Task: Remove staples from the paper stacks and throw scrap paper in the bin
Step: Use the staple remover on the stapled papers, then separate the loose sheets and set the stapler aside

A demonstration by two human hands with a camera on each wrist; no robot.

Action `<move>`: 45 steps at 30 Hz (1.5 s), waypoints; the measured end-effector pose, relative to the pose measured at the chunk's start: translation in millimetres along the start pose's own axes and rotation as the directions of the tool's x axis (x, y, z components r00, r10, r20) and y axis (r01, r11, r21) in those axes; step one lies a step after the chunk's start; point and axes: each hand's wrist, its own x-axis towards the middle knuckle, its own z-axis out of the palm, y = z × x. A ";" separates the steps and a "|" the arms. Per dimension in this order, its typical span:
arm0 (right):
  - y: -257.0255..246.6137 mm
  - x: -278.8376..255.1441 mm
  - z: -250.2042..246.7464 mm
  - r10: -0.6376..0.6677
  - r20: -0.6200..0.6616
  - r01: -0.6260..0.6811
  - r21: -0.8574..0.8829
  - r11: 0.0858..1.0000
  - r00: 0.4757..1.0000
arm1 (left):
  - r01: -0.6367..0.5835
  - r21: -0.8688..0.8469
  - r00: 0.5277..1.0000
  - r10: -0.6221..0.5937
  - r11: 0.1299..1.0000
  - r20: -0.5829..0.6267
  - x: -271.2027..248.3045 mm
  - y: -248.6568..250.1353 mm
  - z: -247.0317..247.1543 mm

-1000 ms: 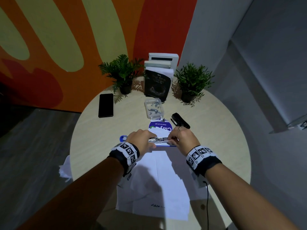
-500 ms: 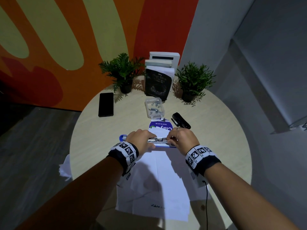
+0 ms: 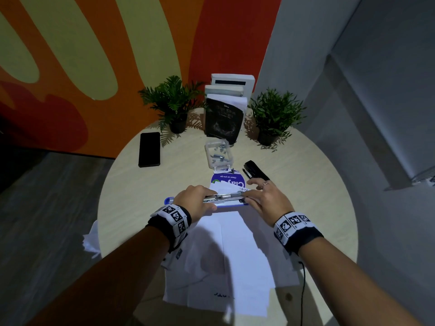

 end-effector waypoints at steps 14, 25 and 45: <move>1.9 -5.9 18.6 0.640 0.365 -0.518 0.853 0.060 0.676 | 0.003 0.126 0.994 -0.016 0.992 0.108 -5.0 -1.4 8.2; -16.5 6.9 21.9 0.672 0.239 -0.489 0.847 0.209 0.701 | -0.001 -0.057 0.967 -0.013 0.998 -0.255 -5.3 35.4 -16.9; 0.2 -59.3 37.3 0.670 0.307 -0.737 0.308 0.602 0.676 | 0.421 -0.257 0.906 -0.392 0.870 0.158 16.8 26.8 83.7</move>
